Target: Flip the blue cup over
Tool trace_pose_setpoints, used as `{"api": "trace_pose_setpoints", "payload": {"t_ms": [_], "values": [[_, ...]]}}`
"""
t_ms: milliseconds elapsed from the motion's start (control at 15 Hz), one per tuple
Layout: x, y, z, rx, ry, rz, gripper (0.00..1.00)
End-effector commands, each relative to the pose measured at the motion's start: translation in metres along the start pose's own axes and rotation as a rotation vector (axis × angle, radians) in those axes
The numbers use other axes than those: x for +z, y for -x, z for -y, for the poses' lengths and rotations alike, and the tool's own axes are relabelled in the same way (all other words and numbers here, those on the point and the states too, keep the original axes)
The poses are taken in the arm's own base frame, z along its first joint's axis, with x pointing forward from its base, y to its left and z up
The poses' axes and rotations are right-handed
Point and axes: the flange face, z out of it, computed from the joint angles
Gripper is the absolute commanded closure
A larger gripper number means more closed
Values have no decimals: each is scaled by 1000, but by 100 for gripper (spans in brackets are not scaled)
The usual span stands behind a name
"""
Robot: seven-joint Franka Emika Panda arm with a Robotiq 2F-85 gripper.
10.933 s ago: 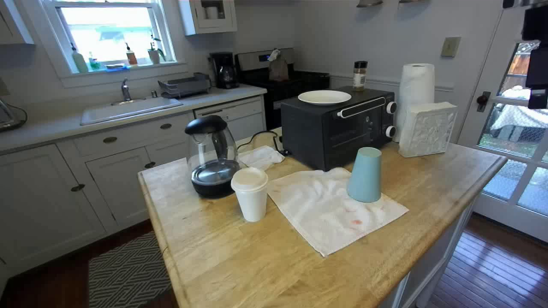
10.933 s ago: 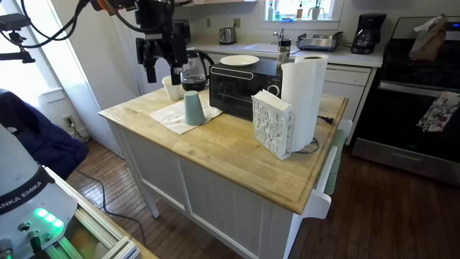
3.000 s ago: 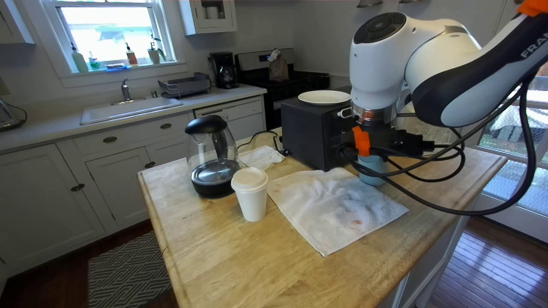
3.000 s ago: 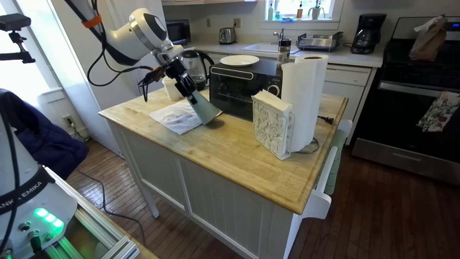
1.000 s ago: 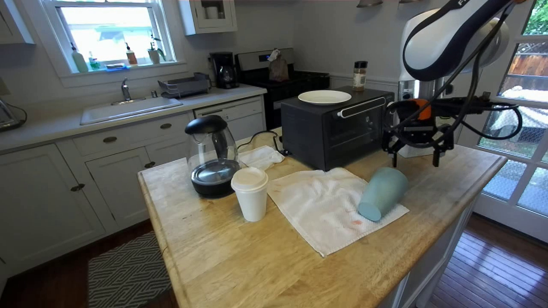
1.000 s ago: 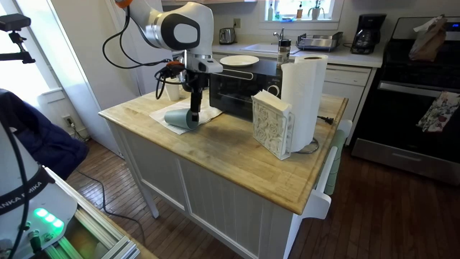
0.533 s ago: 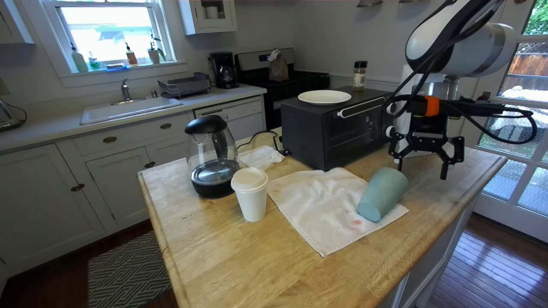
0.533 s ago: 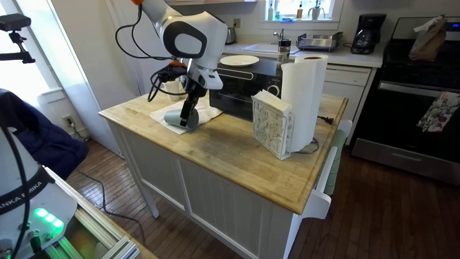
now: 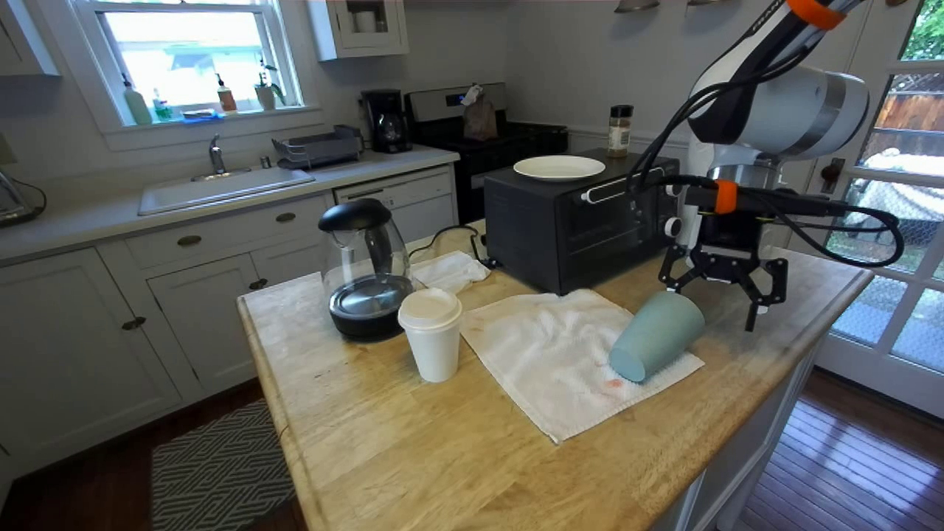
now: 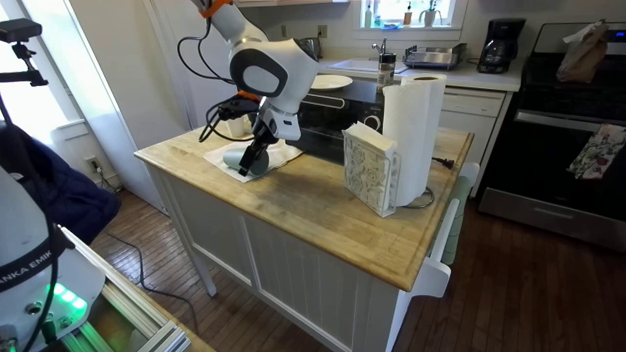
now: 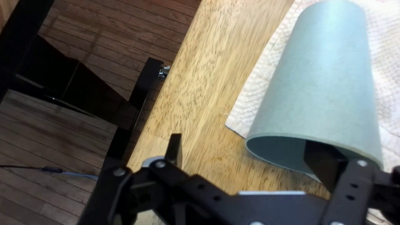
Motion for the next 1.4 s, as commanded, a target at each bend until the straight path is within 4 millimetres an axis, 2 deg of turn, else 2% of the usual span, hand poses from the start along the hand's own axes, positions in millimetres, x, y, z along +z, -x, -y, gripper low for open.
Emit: {"api": "trace_pose_setpoints", "payload": {"t_ms": [0, 200, 400, 800, 933, 1333], "values": [[4, -11, 10, 62, -37, 92, 5], [10, -15, 15, 94, -61, 163, 27], [13, -20, 20, 121, -88, 202, 52], [-1, -17, 26, 115, -125, 176, 95], [-14, -8, 28, 90, -128, 142, 100], [-58, 29, 36, 18, -119, -87, 99]]}}
